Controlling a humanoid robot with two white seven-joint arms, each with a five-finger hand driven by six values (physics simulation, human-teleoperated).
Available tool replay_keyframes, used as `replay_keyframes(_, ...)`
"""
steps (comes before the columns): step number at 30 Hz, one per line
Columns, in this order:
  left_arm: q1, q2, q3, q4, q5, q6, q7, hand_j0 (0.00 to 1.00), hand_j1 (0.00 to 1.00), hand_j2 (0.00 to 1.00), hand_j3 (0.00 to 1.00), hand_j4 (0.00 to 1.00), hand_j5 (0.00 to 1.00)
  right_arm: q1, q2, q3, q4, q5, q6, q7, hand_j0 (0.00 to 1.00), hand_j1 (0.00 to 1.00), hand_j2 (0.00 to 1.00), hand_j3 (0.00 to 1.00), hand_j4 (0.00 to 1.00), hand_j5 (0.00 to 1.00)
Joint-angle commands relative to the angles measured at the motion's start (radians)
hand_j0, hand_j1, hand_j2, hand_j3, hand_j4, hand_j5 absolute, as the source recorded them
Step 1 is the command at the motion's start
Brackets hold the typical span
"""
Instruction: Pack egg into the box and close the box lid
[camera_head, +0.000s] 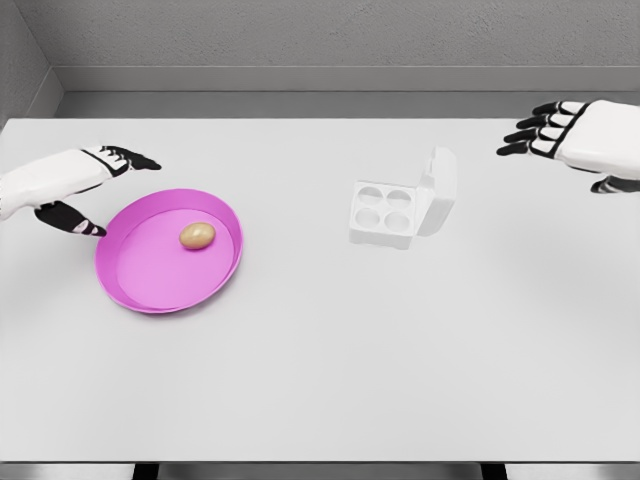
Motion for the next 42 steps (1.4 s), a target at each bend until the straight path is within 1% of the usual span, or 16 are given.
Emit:
replay_keyframes(1,-0.002,-0.016,-0.006,0.034,0.004,0.001,-0.033,1.0,1.0,1.0,1.0,1.0,1.0,0.0,0.004,0.004,-0.001,-0.002,0.003,0.0,1.0,1.0,1.0,1.0,1.0,1.0)
replay_keyframes(4,-0.014,-0.018,-0.013,0.044,0.004,0.001,-0.034,1.0,1.0,1.0,1.0,1.0,1.0,0.003,0.015,0.006,-0.001,-0.002,0.003,0.0,1.0,1.0,1.0,1.0,1.0,1.0)
replay_keyframes(5,-0.032,-0.016,-0.035,0.044,0.003,0.001,-0.033,1.0,1.0,1.0,1.0,1.0,1.0,0.015,0.015,0.015,0.002,-0.002,0.003,0.0,1.0,1.0,1.0,1.0,1.0,1.0)
replay_keyframes(8,-0.143,-0.018,-0.21,0.04,0.016,0.001,-0.023,1.0,1.0,1.0,1.0,1.0,1.0,0.035,0.033,0.056,0.053,0.027,0.003,0.0,1.0,1.0,1.0,1.0,1.0,1.0)
replay_keyframes(9,-0.156,-0.019,-0.227,0.043,0.022,0.001,-0.022,1.0,1.0,1.0,1.0,1.0,1.0,0.035,0.047,0.067,0.077,0.043,0.003,0.0,1.0,1.0,1.0,1.0,1.0,1.0)
replay_keyframes(11,-0.161,-0.024,-0.268,0.025,0.024,0.001,-0.022,1.0,1.0,1.0,1.0,1.0,1.0,0.035,0.056,0.07,0.109,0.044,0.003,0.0,1.0,1.0,1.0,1.0,1.0,1.0)
replay_keyframes(13,-0.161,-0.022,-0.288,0.02,0.021,0.001,-0.027,1.0,1.0,1.0,1.0,1.0,1.0,0.035,0.078,0.078,0.139,0.047,0.003,0.0,1.0,1.0,1.0,1.0,1.0,1.0)
replay_keyframes(16,-0.163,-0.021,-0.29,0.021,0.013,0.001,-0.03,1.0,1.0,1.0,1.0,1.0,1.0,0.031,0.102,0.085,0.197,0.066,0.003,0.0,1.0,1.0,1.0,1.0,1.0,1.0)
replay_keyframes(17,-0.163,-0.024,-0.291,0.02,0.013,0.001,-0.03,1.0,1.0,1.0,1.0,1.0,1.0,0.029,0.119,0.085,0.209,0.096,0.003,0.0,1.0,1.0,1.0,1.0,1.0,1.0)
replay_keyframes(20,-0.163,-0.035,-0.305,0.017,0.001,0.001,-0.036,1.0,1.0,1.0,1.0,1.0,1.0,0.011,0.119,0.096,0.228,0.106,0.003,0.0,1.0,1.0,1.0,1.0,1.0,1.0)
replay_keyframes(23,-0.17,-0.049,-0.306,0.02,-0.034,0.001,-0.051,1.0,1.0,1.0,1.0,1.0,1.0,0.008,0.121,0.099,0.229,0.106,0.003,0.0,1.0,1.0,1.0,1.0,1.0,1.0)
replay_keyframes(28,-0.178,-0.087,-0.305,0.034,-0.034,0.001,-0.051,1.0,1.0,1.0,1.0,1.0,1.0,0.002,0.124,0.124,0.232,0.11,0.003,0.0,1.0,1.0,1.0,1.0,1.0,1.0)
replay_keyframes(30,-0.181,-0.096,-0.305,0.035,-0.034,0.001,-0.051,1.0,1.0,1.0,1.0,1.0,1.0,-0.002,0.124,0.15,0.234,0.136,0.003,0.0,1.0,1.0,1.0,1.0,1.0,1.0)
replay_keyframes(32,-0.192,-0.108,-0.305,0.067,-0.034,0.001,-0.051,1.0,1.0,1.0,1.0,1.0,1.0,-0.012,0.125,0.165,0.234,0.153,0.003,0.0,1.0,1.0,1.0,1.0,1.0,1.0)
replay_keyframes(35,-0.192,-0.113,-0.305,0.067,-0.043,0.001,-0.051,0.87,0.87,0.87,0.87,0.87,0.87,-0.012,0.131,0.165,0.237,0.155,0.003,0.0,1.0,1.0,1.0,1.0,1.0,1.0)
replay_keyframes(42,-0.19,-0.127,-0.306,0.069,-0.056,0.001,-0.051,0.87,0.87,0.87,0.87,0.87,0.87,-0.031,0.138,0.191,0.237,0.158,0.003,0.0,1.0,1.0,1.0,1.0,1.0,1.0)
